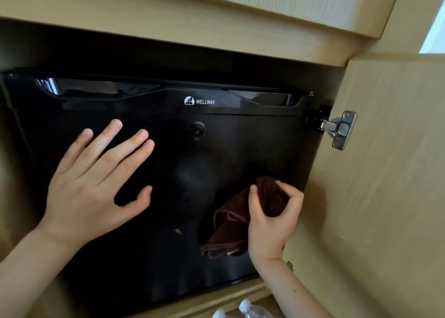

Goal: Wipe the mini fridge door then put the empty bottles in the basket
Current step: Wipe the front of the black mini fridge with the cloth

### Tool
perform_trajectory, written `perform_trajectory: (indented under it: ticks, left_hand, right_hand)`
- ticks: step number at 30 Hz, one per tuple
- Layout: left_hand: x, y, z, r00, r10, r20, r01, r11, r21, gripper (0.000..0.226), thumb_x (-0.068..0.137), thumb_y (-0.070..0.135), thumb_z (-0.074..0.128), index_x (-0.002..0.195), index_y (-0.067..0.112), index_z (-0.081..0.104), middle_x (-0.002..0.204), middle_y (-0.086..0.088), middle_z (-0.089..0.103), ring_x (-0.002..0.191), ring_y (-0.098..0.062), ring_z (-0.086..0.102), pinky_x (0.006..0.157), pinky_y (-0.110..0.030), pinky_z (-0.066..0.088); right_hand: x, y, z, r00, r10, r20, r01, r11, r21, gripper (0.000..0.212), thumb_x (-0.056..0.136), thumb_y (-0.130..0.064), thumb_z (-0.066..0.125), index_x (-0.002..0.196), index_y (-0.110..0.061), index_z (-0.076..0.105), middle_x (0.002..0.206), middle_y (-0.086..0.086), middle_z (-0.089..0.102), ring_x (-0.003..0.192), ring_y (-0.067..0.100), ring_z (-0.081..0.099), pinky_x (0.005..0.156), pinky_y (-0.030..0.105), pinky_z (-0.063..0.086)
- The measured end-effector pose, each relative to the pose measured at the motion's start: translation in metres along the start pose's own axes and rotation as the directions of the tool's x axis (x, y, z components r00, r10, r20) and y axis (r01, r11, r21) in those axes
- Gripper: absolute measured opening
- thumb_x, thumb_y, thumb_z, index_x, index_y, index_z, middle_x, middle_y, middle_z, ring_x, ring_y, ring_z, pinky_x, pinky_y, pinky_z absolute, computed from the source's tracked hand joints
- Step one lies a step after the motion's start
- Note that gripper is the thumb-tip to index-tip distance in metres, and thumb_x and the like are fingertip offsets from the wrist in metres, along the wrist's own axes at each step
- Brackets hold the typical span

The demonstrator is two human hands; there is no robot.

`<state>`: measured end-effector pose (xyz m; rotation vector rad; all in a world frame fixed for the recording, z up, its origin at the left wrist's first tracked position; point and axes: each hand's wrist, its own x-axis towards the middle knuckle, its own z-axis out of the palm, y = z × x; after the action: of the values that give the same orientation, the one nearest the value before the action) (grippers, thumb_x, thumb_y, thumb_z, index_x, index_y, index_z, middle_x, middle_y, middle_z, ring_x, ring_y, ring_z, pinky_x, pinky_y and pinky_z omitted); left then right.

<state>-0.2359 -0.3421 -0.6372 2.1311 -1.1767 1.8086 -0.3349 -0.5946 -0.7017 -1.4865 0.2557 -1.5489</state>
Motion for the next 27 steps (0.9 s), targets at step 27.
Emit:
perform_trajectory:
  ticks: [27]
  left_hand:
    - [0.000, 0.001, 0.000, 1.000, 0.008, -0.016, -0.008, 1.000, 0.023, 0.057, 0.086, 0.034, 0.064, 0.137, 0.010, 0.056, 0.144, -0.007, 0.051, 0.142, -0.033, 0.037, 0.120, -0.049, 0.021]
  right_hand:
    - [0.039, -0.015, 0.012, 0.985, 0.029, -0.172, -0.012, 0.995, 0.098, 0.036, 0.082, -0.013, 0.079, 0.102, -0.026, 0.052, 0.105, 0.006, 0.058, 0.095, 0.007, 0.059, 0.088, 0.019, 0.049]
